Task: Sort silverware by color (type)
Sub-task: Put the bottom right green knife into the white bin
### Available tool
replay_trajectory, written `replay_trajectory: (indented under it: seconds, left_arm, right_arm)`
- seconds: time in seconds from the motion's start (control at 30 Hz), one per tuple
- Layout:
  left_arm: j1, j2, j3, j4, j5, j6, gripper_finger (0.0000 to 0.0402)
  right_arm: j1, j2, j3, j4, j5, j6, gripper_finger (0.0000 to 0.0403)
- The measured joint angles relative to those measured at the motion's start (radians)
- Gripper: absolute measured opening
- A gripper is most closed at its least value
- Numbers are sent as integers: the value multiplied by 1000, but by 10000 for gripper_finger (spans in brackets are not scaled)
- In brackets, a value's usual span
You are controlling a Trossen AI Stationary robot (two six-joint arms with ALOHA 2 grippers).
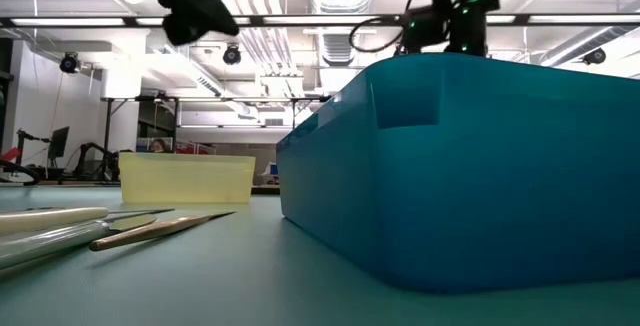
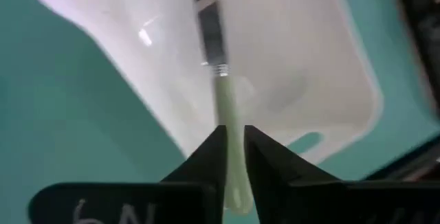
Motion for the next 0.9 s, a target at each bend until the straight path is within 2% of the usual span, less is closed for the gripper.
replay_trajectory:
  seconds: [0.17, 0.27, 0.4, 0.9]
  left_arm:
    - [0, 0, 69, -122, -204, 82, 0]
    - [0, 0, 74, -134, -260, 123, 0]
    - [0, 0, 62, -139, -288, 147, 0]
    - [0, 0, 48, -157, -290, 134, 0]
  right_arm:
    - [-5, 72, 65, -56, 0, 2, 106]
    - [-4, 104, 82, -72, -2, 9, 136]
    - [-4, 131, 82, -95, -1, 10, 152]
    - [-4, 152, 54, -65, 0, 9, 151]
